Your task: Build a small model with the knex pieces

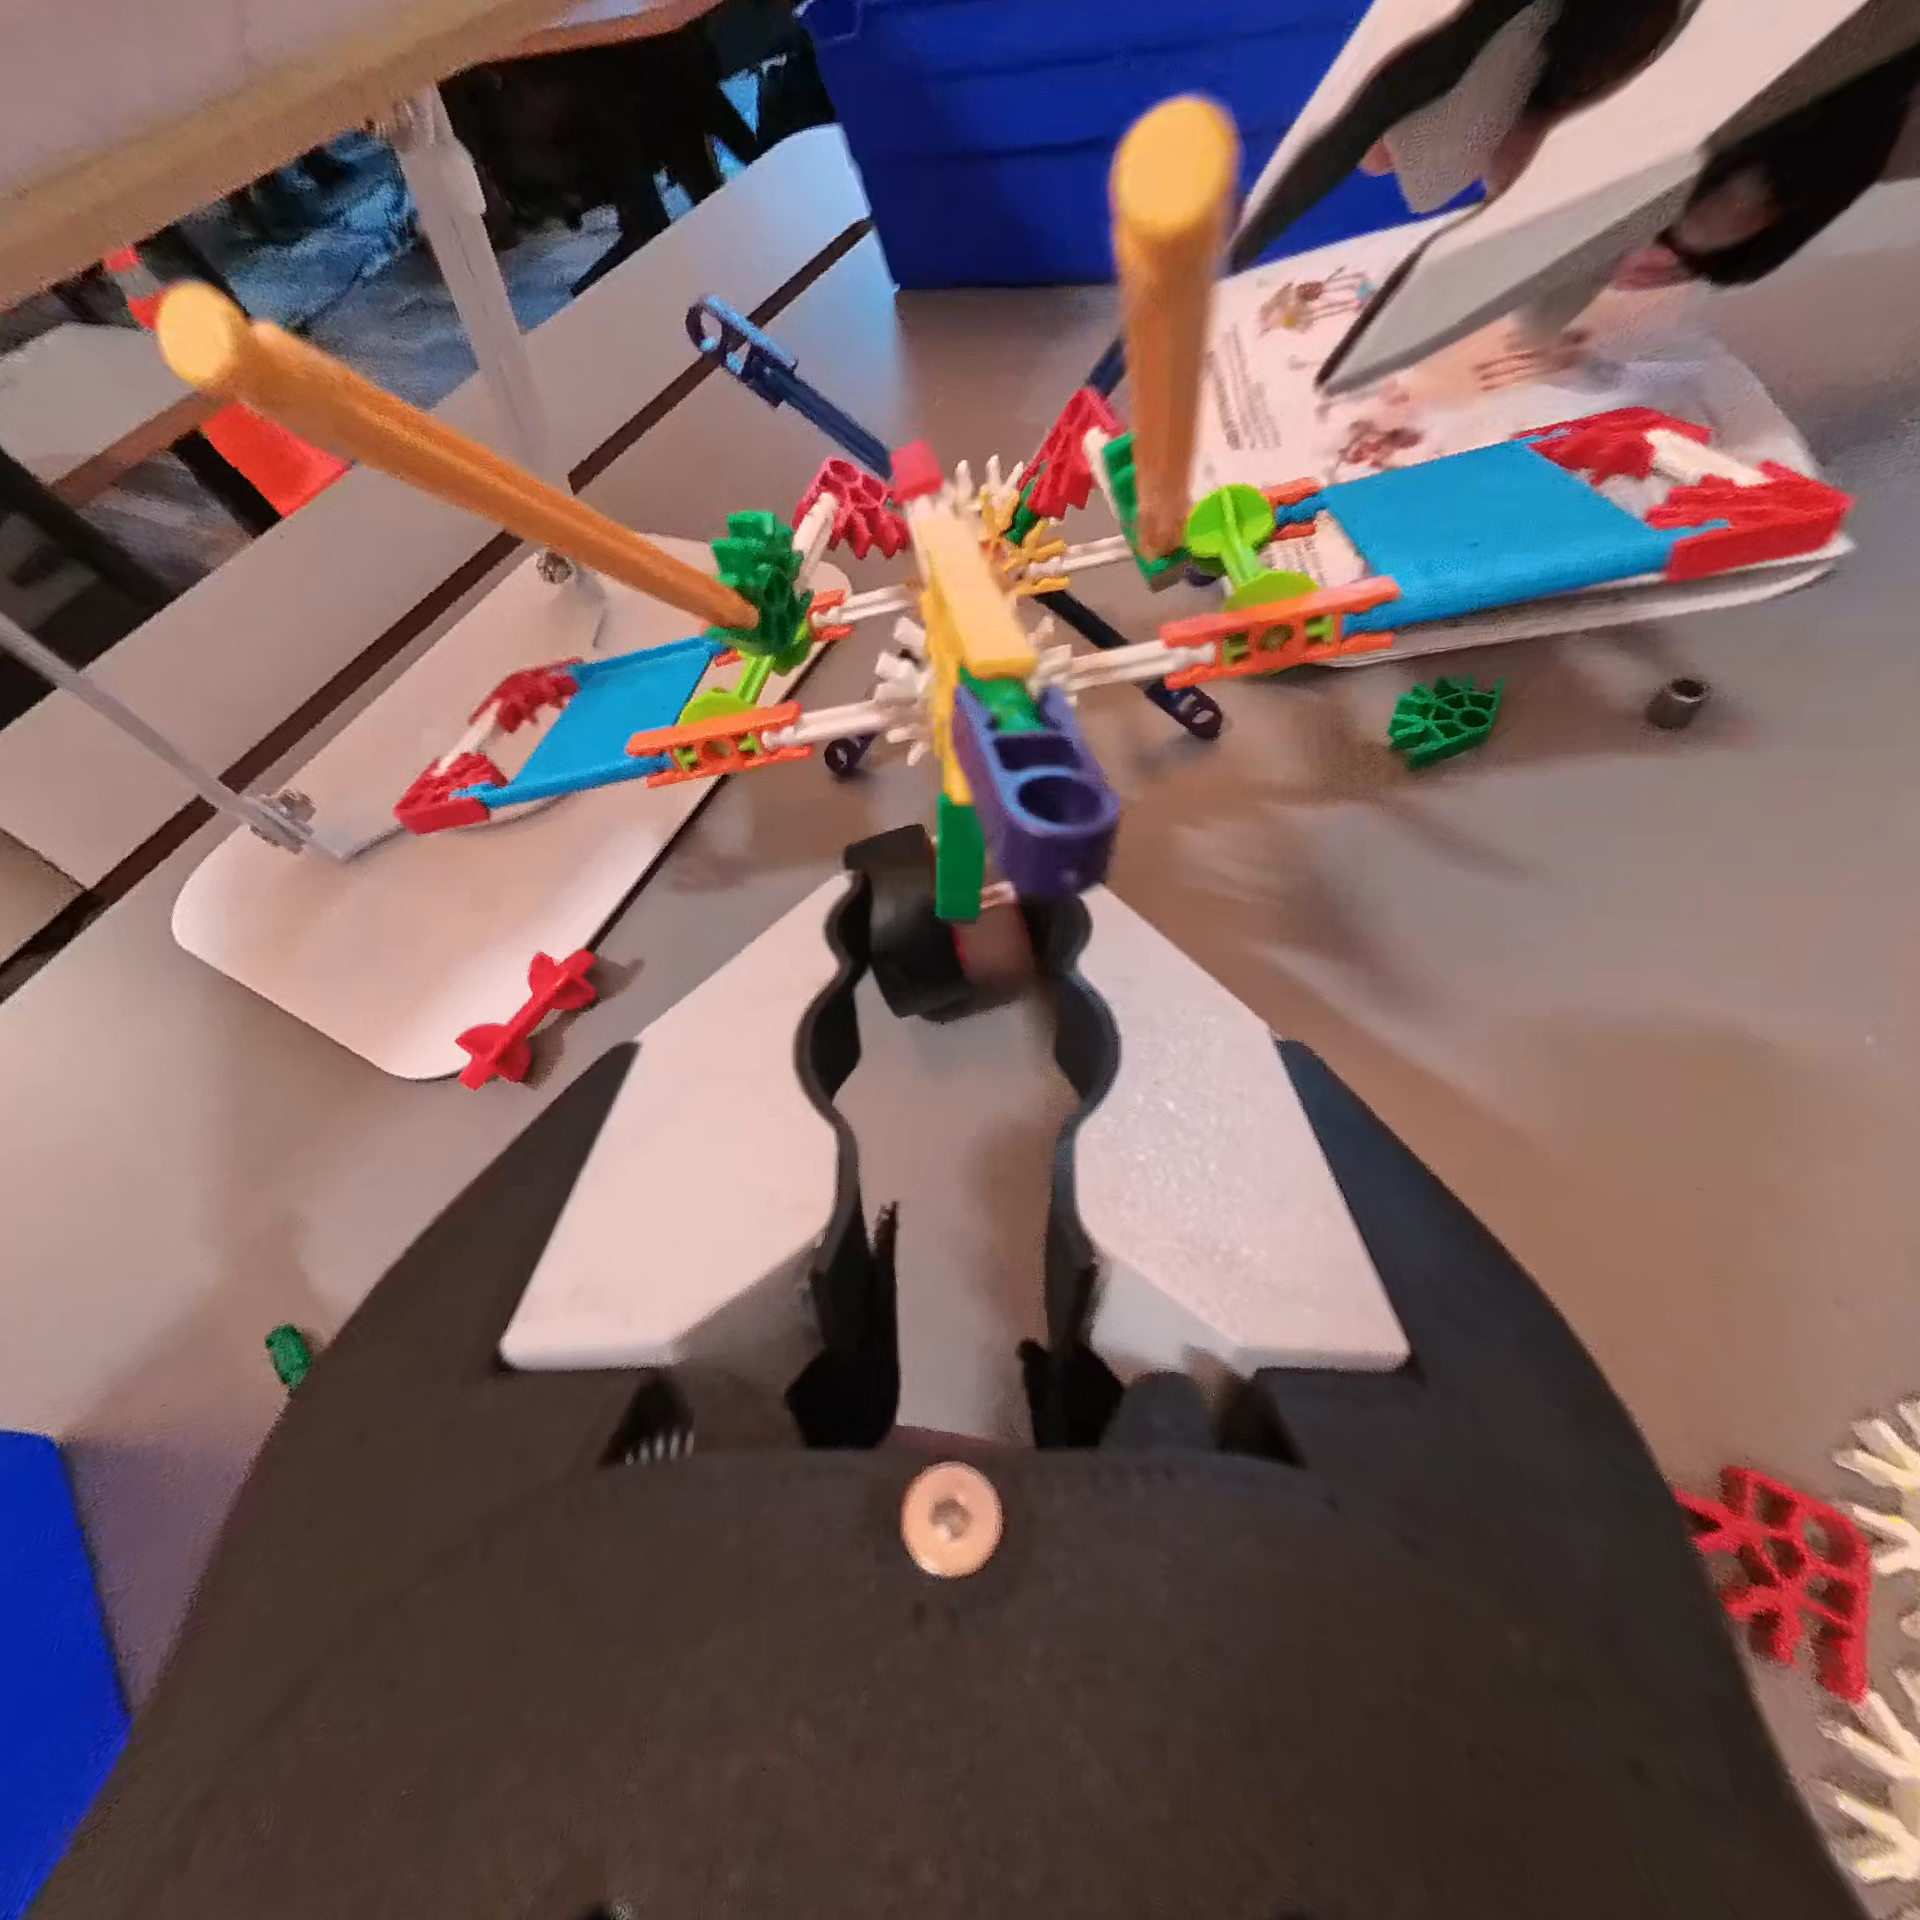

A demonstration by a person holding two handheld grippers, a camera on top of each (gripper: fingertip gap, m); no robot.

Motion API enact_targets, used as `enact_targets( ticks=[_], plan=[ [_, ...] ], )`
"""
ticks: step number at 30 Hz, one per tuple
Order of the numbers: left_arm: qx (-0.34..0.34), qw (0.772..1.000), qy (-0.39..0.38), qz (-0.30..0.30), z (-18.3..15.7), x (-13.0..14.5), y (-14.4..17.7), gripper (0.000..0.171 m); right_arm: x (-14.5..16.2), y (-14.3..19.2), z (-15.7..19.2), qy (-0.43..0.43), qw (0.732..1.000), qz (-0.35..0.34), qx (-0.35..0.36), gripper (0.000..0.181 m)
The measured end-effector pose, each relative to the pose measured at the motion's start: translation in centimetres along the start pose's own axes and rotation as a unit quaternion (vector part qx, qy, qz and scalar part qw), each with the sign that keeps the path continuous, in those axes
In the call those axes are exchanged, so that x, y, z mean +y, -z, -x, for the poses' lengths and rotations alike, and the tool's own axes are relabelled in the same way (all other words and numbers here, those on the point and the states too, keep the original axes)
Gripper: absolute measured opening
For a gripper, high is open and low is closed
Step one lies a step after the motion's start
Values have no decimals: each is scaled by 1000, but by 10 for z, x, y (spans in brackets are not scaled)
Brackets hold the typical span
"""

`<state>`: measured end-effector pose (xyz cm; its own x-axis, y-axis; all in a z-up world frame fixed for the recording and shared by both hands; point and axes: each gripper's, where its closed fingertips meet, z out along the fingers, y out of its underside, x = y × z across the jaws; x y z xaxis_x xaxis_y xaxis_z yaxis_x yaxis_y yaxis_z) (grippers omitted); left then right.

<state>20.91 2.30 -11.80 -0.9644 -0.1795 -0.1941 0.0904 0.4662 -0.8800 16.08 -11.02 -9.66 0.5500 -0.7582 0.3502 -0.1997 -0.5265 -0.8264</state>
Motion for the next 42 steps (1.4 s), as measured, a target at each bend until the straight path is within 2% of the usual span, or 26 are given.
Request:
enact_targets(
  ticks=[4,8,12,15,16,21,30,34,37,39,42],
  plan=[
    [-2,999,4,33,-5,10,-8,44,11,-38,2,37,997,62,-29,52],
    [-11,999,13,48,-6,12,-17,61,-2,-62,-3,0,996,50,-70,66],
    [-15,997,6,81,-7,22,-26,64,-12,-78,3,-29,992,39,-116,53],
    [-20,996,8,83,-5,22,-29,58,-10,-85,3,-17,993,47,-111,36],
    [-18,997,9,80,-4,21,-30,58,-10,-86,4,-15,993,44,-108,31],
    [7,997,3,76,-5,20,-31,56,-7,-84,0,-16,994,46,-97,30],
    [97,993,-19,71,-14,18,-33,55,-15,-76,-7,29,997,37,-58,26],
    [129,988,-37,74,-18,20,-31,55,-7,-73,2,44,995,56,-68,26],
    [157,984,-45,71,-20,21,-28,55,-3,-69,7,47,994,57,-77,29],
    [172,981,-47,75,-20,23,-26,54,-2,-67,6,37,994,57,-81,43],
    [185,978,-54,77,-20,25,-24,54,-1,-66,8,30,994,53,-88,46]
  ],
)
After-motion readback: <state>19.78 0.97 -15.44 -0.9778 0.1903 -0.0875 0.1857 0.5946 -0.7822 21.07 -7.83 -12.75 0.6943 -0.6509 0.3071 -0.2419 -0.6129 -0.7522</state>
